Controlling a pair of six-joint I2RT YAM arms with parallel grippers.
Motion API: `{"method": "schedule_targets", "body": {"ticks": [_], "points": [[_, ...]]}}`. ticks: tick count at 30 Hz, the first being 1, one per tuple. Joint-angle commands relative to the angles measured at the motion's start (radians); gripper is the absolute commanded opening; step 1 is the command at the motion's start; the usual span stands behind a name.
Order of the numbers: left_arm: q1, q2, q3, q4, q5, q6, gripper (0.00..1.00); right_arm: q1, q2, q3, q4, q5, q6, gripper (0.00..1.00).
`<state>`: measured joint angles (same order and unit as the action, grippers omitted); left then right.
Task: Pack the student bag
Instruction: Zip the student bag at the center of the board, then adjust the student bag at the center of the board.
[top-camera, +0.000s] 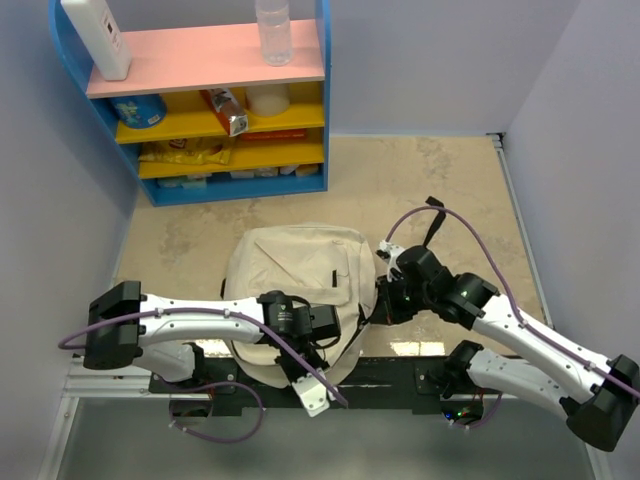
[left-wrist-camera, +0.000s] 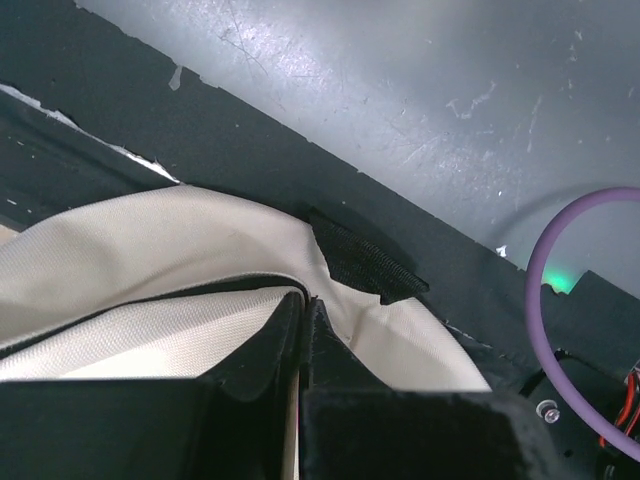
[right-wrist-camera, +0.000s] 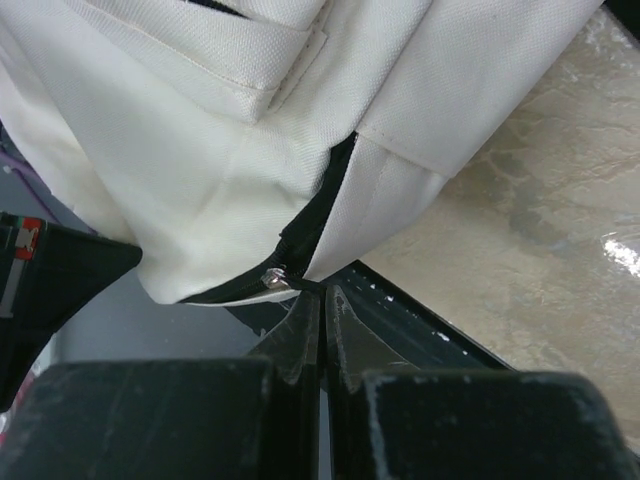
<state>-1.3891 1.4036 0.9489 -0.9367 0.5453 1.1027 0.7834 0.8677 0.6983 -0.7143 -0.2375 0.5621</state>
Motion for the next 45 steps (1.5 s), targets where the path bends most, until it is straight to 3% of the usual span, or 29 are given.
{"method": "schedule_targets", "body": {"ticks": [1, 4, 7, 10, 13, 14, 17, 21, 22, 24, 25, 27, 29, 32, 34, 37, 39, 45], "points": [[-0.03, 0.026, 0.024, -0.165, 0.033, 0.065, 0.0, -0.006, 0.049, 0.108, 0.044, 0.228, -0.019, 0.0], [-0.034, 0.032, 0.031, -0.139, 0.019, 0.034, 0.0, -0.016, 0.143, 0.142, 0.113, 0.34, -0.047, 0.0], [-0.031, 0.031, 0.051, -0.067, -0.036, -0.059, 0.0, -0.029, 0.218, 0.179, 0.166, 0.337, -0.054, 0.0], [0.027, 0.017, 0.062, 0.08, -0.151, -0.181, 0.0, -0.027, 0.244, 0.167, 0.199, 0.377, -0.045, 0.0], [0.163, 0.02, 0.089, 0.24, -0.252, -0.25, 0.03, -0.065, 0.24, 0.156, 0.234, 0.405, -0.05, 0.0], [0.235, 0.047, 0.108, 0.28, -0.275, -0.257, 0.16, -0.088, 0.258, 0.159, 0.246, 0.383, -0.056, 0.0], [0.356, 0.174, 0.258, 0.222, -0.327, -0.302, 0.34, -0.176, 0.321, 0.19, 0.315, 0.342, -0.08, 0.0], [0.482, 0.31, 0.56, 0.118, -0.254, -0.38, 0.78, -0.314, 0.534, 0.335, 0.372, 0.29, -0.126, 0.0], [0.493, 0.307, 0.594, 0.104, -0.228, -0.383, 0.84, -0.328, 0.568, 0.372, 0.372, 0.288, -0.148, 0.0], [0.502, 0.281, 0.646, 0.11, -0.162, -0.383, 0.89, -0.355, 0.643, 0.488, 0.354, 0.268, -0.165, 0.0], [0.501, 0.247, 0.657, 0.128, -0.148, -0.379, 1.0, -0.36, 0.713, 0.53, 0.342, 0.258, -0.178, 0.0], [0.502, 0.221, 0.701, 0.136, -0.159, -0.379, 1.0, -0.363, 0.764, 0.631, 0.311, 0.245, -0.188, 0.0], [0.521, 0.201, 0.737, 0.138, -0.191, -0.383, 1.0, -0.368, 0.818, 0.668, 0.315, 0.245, -0.194, 0.05], [0.62, 0.183, 0.809, 0.16, -0.196, -0.42, 1.0, -0.404, 0.879, 0.727, 0.326, 0.218, -0.192, 0.25], [0.706, 0.175, 0.852, 0.157, -0.183, -0.446, 1.0, -0.42, 0.898, 0.76, 0.302, 0.202, -0.205, 0.51], [0.8, 0.134, 0.82, 0.168, -0.193, -0.487, 1.0, -0.418, 0.838, 0.704, 0.303, 0.202, -0.206, 0.71], [0.837, 0.095, 0.73, 0.191, -0.17, -0.503, 1.0, -0.418, 0.74, 0.629, 0.322, 0.187, -0.188, 0.99], [0.964, -0.075, 0.46, 0.317, -0.082, -0.596, 1.0, -0.417, 0.521, 0.529, 0.268, 0.139, -0.123, 0.99]]}}
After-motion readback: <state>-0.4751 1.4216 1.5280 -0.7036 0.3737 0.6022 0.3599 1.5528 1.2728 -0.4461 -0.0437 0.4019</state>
